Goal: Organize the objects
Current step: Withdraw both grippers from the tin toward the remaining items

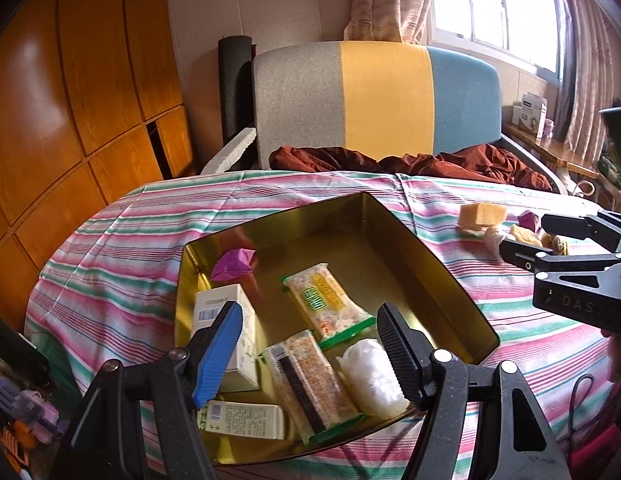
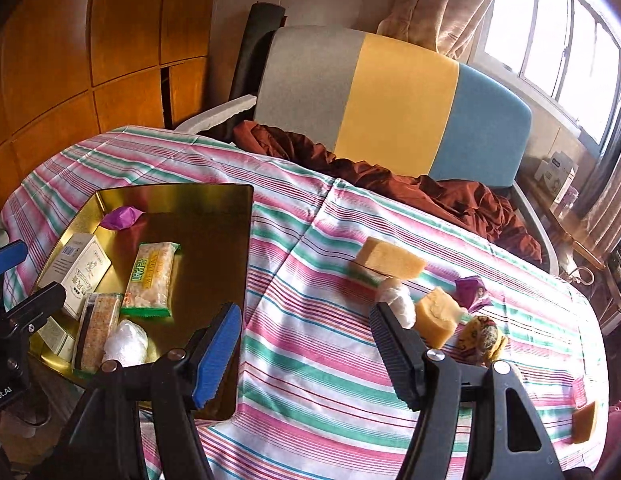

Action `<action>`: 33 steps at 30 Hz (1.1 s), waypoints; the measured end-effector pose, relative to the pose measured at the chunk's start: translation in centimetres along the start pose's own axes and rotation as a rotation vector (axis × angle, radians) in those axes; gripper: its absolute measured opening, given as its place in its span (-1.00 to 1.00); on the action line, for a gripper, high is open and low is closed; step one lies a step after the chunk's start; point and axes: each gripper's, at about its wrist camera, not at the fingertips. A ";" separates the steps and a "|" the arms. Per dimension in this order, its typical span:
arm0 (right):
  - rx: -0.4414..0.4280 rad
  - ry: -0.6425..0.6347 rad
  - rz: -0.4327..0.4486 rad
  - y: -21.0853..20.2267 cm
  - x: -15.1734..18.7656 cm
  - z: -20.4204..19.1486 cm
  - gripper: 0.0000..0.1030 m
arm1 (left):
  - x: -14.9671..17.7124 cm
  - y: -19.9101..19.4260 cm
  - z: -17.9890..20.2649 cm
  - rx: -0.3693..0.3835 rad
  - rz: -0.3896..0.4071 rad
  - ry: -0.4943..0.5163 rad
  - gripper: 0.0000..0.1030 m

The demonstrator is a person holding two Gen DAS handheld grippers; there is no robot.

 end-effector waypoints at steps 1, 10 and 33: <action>-0.001 0.005 0.007 -0.3 0.0 0.4 0.33 | -0.2 0.0 0.3 0.001 0.001 0.004 0.37; 0.004 0.030 0.038 -1.7 -0.2 2.6 0.34 | -1.5 0.8 3.1 0.024 -0.004 0.058 0.37; 0.280 0.346 -0.128 5.0 0.6 22.7 0.43 | -6.7 4.2 10.5 0.205 -0.004 0.151 0.37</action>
Point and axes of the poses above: each gripper's, at about its wrist camera, not at the fingertips, and y roughly the way its jaws point, z to its right, x to its underside, and after that the axes turned 12 degrees about y, right-handed
